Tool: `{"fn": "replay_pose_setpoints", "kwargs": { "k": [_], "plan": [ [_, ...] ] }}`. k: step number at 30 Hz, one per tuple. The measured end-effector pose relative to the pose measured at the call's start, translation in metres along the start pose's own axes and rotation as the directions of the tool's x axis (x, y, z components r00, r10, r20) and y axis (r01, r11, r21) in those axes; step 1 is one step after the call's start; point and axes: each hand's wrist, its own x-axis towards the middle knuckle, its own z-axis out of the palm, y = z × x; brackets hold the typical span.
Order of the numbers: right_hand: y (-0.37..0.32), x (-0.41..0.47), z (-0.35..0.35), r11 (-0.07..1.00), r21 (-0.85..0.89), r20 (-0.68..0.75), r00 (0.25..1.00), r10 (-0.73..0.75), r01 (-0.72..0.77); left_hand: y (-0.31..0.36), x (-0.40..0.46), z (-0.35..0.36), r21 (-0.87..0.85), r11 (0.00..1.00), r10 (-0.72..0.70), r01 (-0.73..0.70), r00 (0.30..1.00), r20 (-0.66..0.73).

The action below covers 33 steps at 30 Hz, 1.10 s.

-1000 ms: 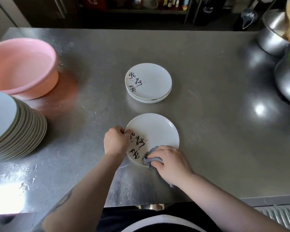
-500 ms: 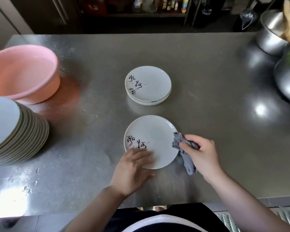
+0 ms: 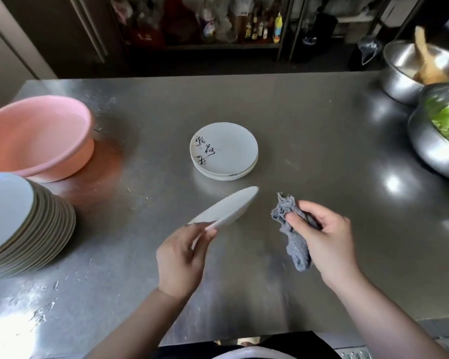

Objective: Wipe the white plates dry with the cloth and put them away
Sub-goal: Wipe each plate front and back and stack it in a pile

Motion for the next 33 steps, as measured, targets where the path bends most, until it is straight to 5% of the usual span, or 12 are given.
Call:
{"fn": "replay_pose_setpoints", "kwargs": {
  "k": [2,4,7,10,16,18,22,24,28,31,33],
  "plan": [
    [-0.015,0.008,-0.003,0.999,0.034,-0.019,0.999,-0.039,0.04,0.014,0.027,-0.01,-0.332,0.874,-0.4,0.355,0.913,-0.076],
    [-0.028,0.014,0.0,0.997,0.059,-0.02,0.998,-0.052,0.053,0.021,0.047,-0.022,-0.618,0.567,-0.663,0.545,0.747,0.051],
    [-0.048,0.015,0.008,0.989,0.114,0.015,0.996,-0.093,0.09,0.027,0.061,-0.035,-0.715,0.257,-0.701,0.65,0.635,0.325],
    [-0.072,0.017,0.016,0.968,0.061,0.043,0.969,-0.245,0.242,0.036,0.064,-0.042,-0.758,0.155,-0.615,0.634,0.662,0.428],
    [-0.118,0.031,0.051,0.749,-0.377,0.044,0.818,-0.574,0.545,0.071,0.068,-0.049,-0.791,0.215,-0.483,0.573,0.766,0.424],
    [-0.121,0.026,0.062,0.696,-0.371,0.113,0.774,-0.623,0.614,0.08,0.072,-0.052,-0.807,0.24,-0.467,0.54,0.793,0.391],
    [-0.114,0.01,0.055,0.464,-0.262,0.357,0.532,-0.768,0.846,0.086,0.08,-0.066,-0.833,0.272,-0.375,0.482,0.85,0.369],
    [-0.122,0.018,0.043,0.448,-0.301,0.261,0.525,-0.81,0.842,0.091,0.086,-0.076,-0.842,0.322,-0.362,0.433,0.878,0.313],
    [-0.167,0.044,0.032,0.63,-0.265,-0.134,0.62,-0.773,0.73,0.113,0.095,-0.089,-0.839,0.462,-0.301,0.288,0.94,0.157],
    [-0.198,0.038,0.051,0.577,-0.254,-0.059,0.583,-0.81,0.776,0.13,0.1,-0.091,-0.839,0.52,-0.197,0.163,0.978,0.068],
    [-0.203,0.024,0.064,0.436,-0.267,0.088,0.472,-0.877,0.859,0.135,0.104,-0.089,-0.837,0.534,-0.146,0.118,0.988,0.046]
  ]
}}
